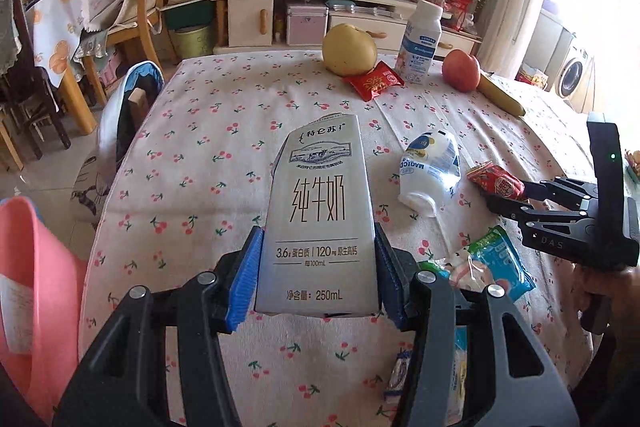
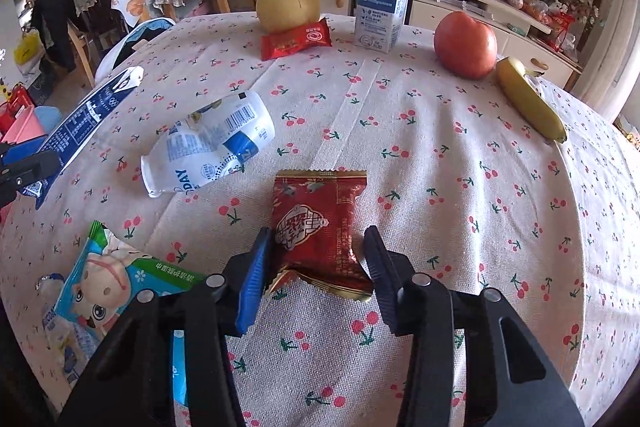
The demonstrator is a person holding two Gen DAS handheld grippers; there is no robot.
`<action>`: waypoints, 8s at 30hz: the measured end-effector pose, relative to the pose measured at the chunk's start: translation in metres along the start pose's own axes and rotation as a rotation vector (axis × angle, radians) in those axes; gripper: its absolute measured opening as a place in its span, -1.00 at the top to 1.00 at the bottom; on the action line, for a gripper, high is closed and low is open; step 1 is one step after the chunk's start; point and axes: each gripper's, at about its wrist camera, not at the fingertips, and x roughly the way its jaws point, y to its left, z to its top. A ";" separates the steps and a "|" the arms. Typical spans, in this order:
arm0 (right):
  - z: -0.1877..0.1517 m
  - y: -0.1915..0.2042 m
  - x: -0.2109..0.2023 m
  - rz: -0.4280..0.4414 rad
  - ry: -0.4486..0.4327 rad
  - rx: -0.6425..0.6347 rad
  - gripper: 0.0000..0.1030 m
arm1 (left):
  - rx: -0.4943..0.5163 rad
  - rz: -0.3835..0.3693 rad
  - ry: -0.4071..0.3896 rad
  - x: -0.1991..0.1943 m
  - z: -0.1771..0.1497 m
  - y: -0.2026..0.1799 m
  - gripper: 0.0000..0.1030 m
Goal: Collect trash
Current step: 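Grasp the white milk carton with the left tool while the right tool grasps the red snack packet, then lift the milk carton with the left tool while the right tool carries the red packet to the bucket, then open the left tool to drop the carton into the bucket while the right tool drops the red packet, then grasp the small red candy packet beside the pear with the left tool, then lift the red candy packet off the table with the left tool, then grasp the white yogurt pouch with the right tool while the left tool holds the candy packet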
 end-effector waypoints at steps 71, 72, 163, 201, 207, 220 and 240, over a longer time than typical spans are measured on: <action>0.089 0.375 -0.059 0.531 -0.160 -0.278 0.11 | -0.747 0.296 -0.276 -0.134 -0.053 0.275 -0.05; 0.088 0.382 -0.054 0.554 -0.139 -0.287 0.09 | -0.762 0.301 -0.257 -0.131 -0.054 0.279 -0.05; 0.029 -0.103 -0.039 0.275 -0.260 0.391 -0.74 | -0.260 0.177 0.181 0.195 0.166 -0.076 0.43; 0.063 0.044 0.032 0.303 -0.043 -0.226 -0.81 | -0.310 -0.034 0.051 0.002 -0.010 0.033 0.62; 0.053 0.070 0.047 0.188 -0.025 -0.356 -0.82 | -0.292 -0.071 0.038 0.011 -0.012 0.040 0.62; 0.068 0.061 0.052 0.270 -0.037 -0.252 -0.82 | -0.288 -0.159 0.043 0.026 -0.008 0.046 0.61; 0.074 0.028 0.049 0.328 0.015 0.102 -0.62 | -0.292 -0.166 0.017 0.024 -0.007 0.050 0.61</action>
